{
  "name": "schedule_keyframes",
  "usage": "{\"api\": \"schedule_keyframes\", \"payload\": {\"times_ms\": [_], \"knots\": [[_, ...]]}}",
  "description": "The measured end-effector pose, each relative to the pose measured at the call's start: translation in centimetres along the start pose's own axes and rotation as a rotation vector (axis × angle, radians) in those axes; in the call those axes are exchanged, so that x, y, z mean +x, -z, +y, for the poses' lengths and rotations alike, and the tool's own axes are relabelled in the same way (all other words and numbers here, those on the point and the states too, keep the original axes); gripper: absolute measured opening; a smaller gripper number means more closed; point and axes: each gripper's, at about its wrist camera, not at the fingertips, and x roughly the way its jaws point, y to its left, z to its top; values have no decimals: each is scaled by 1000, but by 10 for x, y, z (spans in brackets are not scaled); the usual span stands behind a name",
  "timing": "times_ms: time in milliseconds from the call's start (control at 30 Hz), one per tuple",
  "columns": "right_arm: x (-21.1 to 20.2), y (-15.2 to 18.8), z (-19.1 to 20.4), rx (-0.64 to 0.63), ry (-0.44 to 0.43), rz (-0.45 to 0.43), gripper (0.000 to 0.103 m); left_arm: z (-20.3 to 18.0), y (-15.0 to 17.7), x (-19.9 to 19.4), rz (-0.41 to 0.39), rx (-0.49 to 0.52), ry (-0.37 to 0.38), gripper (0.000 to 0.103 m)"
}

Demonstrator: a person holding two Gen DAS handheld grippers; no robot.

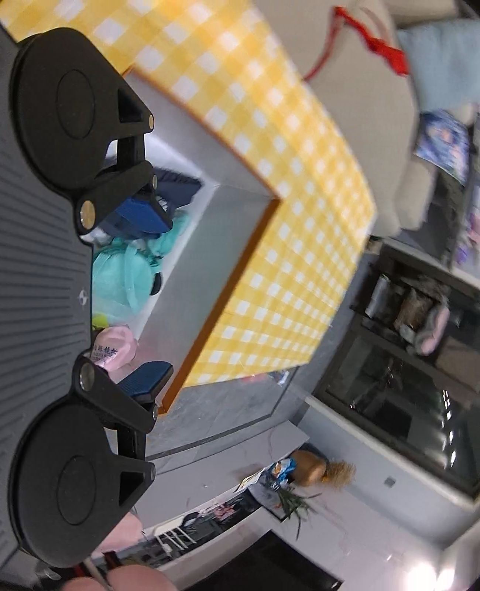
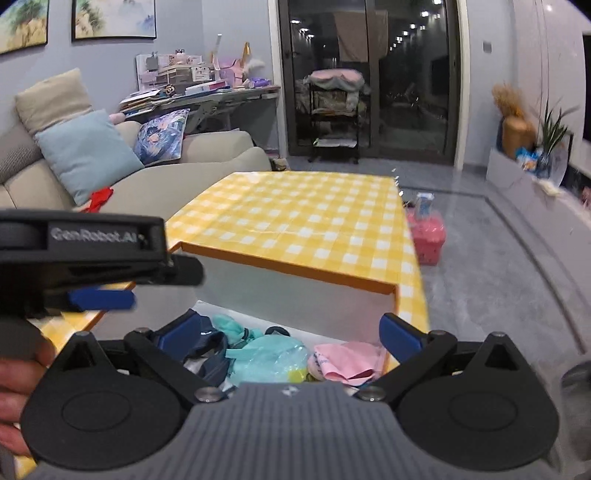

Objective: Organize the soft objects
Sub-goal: 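Move both tools back to the items beside the red-lidded container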

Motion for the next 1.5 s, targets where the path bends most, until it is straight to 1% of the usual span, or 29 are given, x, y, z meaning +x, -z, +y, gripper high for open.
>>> {"api": "schedule_keyframes", "payload": {"times_ms": [67,133,233,333,433,500,533,633,733,800,867,900,933,967,1000,1033,1100,1167,1233,1300,1333,1400,1500], "knots": [[-12,-3,6,-5,12,-16,101,-6,-1,-14,-20,47,-12,93],[-25,-5,12,3,9,-34,100,-8,-1,-29,-26,73,-18,93],[-49,-5,21,7,1,-72,100,-11,-2,-53,-48,106,14,93],[-73,6,25,29,5,-98,101,-10,-2,-73,-56,130,40,93],[-93,25,24,114,-10,-91,101,0,1,-89,-51,130,54,93],[-103,43,22,191,-21,-60,101,7,4,-98,-49,170,66,93],[-106,53,22,222,-22,-40,101,10,7,-104,-55,206,68,93],[-112,83,29,259,-31,39,101,19,18,-123,-65,308,48,93],[-109,115,41,280,-37,129,101,28,31,-130,-40,391,23,93],[-100,135,50,326,-4,221,101,36,40,-126,2,396,41,93],[-89,149,58,356,32,298,101,46,50,-120,49,398,94,93],[-84,155,63,344,47,336,101,54,56,-115,75,402,138,93],[-80,162,68,316,68,369,100,60,60,-113,96,404,164,93],[-76,169,73,270,113,406,100,66,64,-107,122,407,181,93],[-73,174,75,236,142,424,100,73,69,-100,143,412,180,93],[-71,179,75,218,161,430,100,78,72,-93,157,417,168,93],[-63,189,69,226,192,457,100,89,79,-83,177,417,142,93],[-54,196,59,249,190,490,100,106,88,-72,203,396,138,93],[-47,196,56,254,166,503,100,121,94,-64,244,365,148,91],[-44,194,57,245,154,484,100,131,97,-61,266,352,161,91],[-42,193,59,225,159,464,100,135,99,-59,267,345,173,91],[-36,195,64,182,156,463,100,143,102,-61,267,337,190,92],[-33,198,73,112,170,469,101,150,112,-65,240,384,244,93]]}}
